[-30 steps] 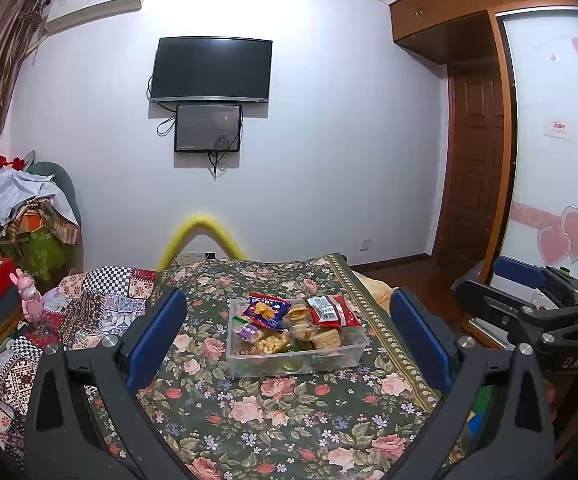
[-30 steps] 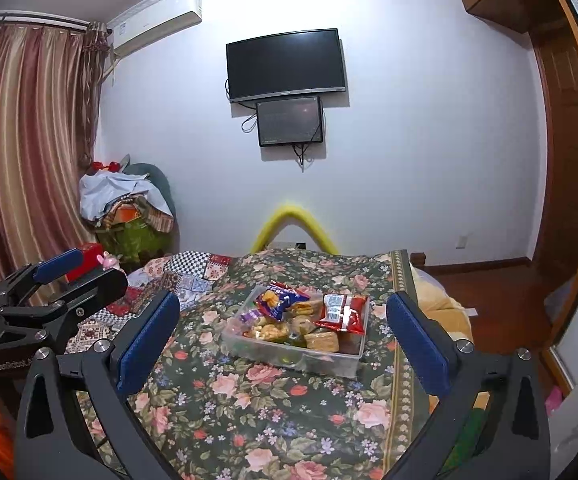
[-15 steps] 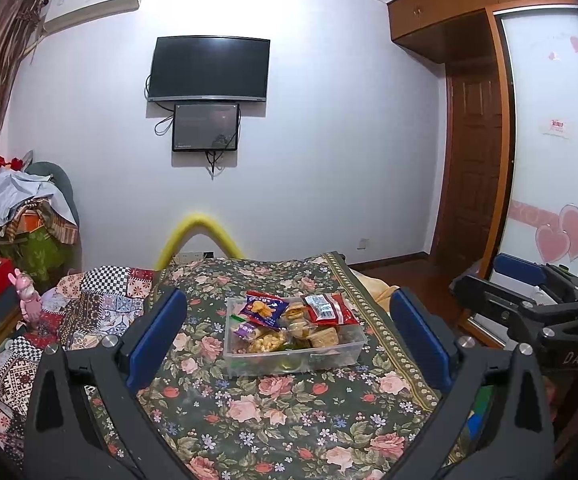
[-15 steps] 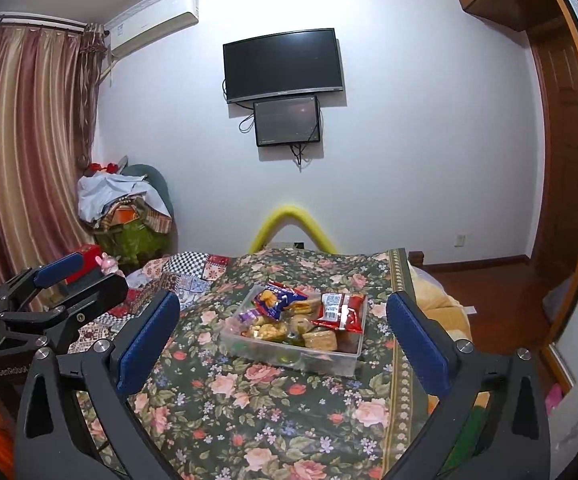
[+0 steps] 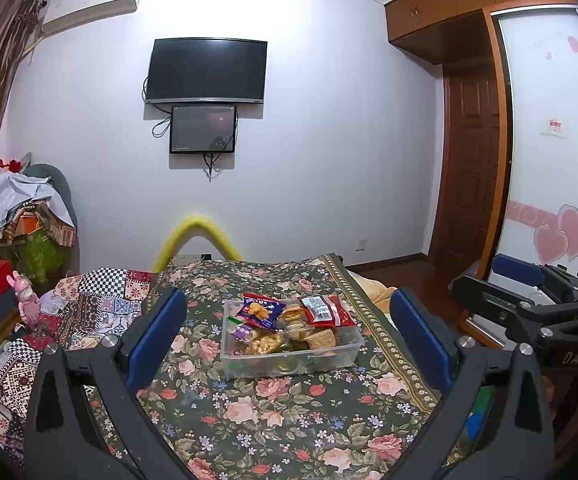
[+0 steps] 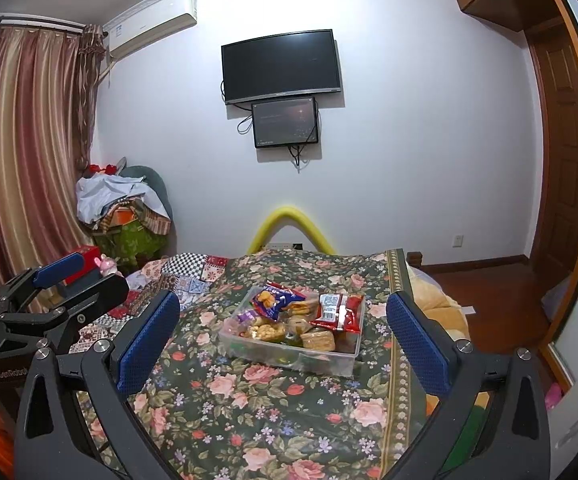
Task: Organize snacks
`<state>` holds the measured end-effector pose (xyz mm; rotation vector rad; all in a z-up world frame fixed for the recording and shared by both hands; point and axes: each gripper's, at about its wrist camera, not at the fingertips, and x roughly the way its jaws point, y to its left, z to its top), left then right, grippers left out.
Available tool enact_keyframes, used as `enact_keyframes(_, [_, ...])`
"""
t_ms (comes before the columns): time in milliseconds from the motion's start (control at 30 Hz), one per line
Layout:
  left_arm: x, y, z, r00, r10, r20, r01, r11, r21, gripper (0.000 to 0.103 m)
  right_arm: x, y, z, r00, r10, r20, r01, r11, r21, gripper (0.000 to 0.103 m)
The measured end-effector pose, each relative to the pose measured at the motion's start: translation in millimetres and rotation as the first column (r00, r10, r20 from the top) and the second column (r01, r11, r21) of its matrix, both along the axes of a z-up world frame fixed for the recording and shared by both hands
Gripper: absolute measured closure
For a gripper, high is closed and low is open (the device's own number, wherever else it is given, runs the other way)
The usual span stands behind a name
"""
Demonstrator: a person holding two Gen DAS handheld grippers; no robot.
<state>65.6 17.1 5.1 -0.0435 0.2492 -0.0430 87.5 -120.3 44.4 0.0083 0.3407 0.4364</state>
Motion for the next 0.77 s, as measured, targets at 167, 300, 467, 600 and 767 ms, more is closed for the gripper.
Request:
enact_keyframes(167, [1.2,-0.1,-0.7,1.000,-0.005,-0.007,0.005,1.000,-0.007,0.000,-0.7,0.1,1.1,1.000,-0.003,0.000,0.003,1.000,0.001,0.000])
enact_keyframes(300, [-0.2,1.1,-0.8,1.000,-0.004,-0.005,0.004,1.000,-0.014,0.000,-0.5,-0.6,1.9,1.000,-0.003,0.001,0.003,1.000,0.001,0.000])
enact_keyframes(467, [-0.6,0.2,-0.7,1.000,-0.015,-0.009,0.015,1.000,-0.011,0.000,-1.3,-1.1,3.7,1.000,-0.006,0.002,0.006,1.000,0.003,0.000])
enact_keyframes(600, [-1.0,0.2,-0.7,1.000,-0.018,-0.008,0.017,1.000,-0.016,0.000,-3.3,-0.9,6.1,1.000,-0.008,0.004,0.008,1.000,0.006,0.000])
enact_keyframes(767, [-0.8,3.1,-1.0,1.000,-0.019,-0.013,0.018,0.999,-0.033,0.000,-5.1,0.8,6.5,1.000,-0.013,0.009,0.013,1.000,0.004,0.000])
